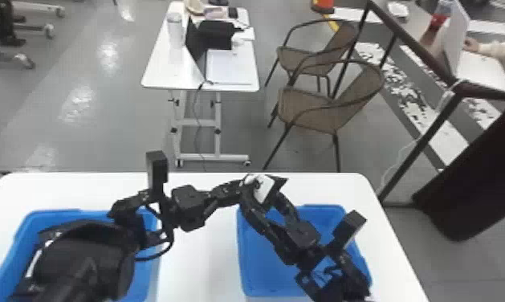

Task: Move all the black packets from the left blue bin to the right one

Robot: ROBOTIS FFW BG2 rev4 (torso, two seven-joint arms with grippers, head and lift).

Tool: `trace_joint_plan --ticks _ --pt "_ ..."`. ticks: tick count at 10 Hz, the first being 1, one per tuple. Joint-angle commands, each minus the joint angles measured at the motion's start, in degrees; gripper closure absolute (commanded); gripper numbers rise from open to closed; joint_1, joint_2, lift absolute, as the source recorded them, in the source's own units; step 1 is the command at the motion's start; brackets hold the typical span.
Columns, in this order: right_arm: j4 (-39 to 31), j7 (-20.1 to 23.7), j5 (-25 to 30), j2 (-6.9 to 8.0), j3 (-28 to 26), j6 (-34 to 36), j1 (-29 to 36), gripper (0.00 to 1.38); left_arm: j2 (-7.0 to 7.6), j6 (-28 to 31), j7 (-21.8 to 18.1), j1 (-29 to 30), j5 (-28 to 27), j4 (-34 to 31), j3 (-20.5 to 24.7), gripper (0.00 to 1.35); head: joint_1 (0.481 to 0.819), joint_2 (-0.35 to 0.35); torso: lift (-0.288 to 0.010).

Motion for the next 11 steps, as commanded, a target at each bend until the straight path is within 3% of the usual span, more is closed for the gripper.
trace_joint_plan --ticks 1,5,7,9,11 --pt "1.39 -1.18 -0.93 0.05 -0.96 -0.84 -1.08 0.98 0.06 0.24 -0.10 0.20 0.45 -0.02 -0.09 1.15 0.695 -0.167 0.000" --pt "1.13 -2.59 -2.78 0.05 -2.28 -1.63 -0.82 1.02 0.59 0.94 -0.10 0.81 1.59 -0.02 -0.44 1.15 0.695 -0.198 0.000" --pt "0.77 -3.64 -2.25 0.05 -2.28 -2.24 -0.38 1.17 0.68 0.15 -0.01 0.81 1.50 -0.02 -0.09 1.15 0.695 -0.203 0.000" --pt "2.80 -3.99 -2.86 0.05 -4.22 -1.81 -0.29 1.16 1.47 -0.64 3.77 4.59 -0.34 -4.06 4.92 0.53 0.695 -0.202 0.000" --pt "5.78 -3.99 -2.51 0.05 -8.26 -1.45 0.15 1.15 4.90 0.50 9.13 12.15 -0.34 -13.73 12.57 0.39 0.695 -0.169 0.000"
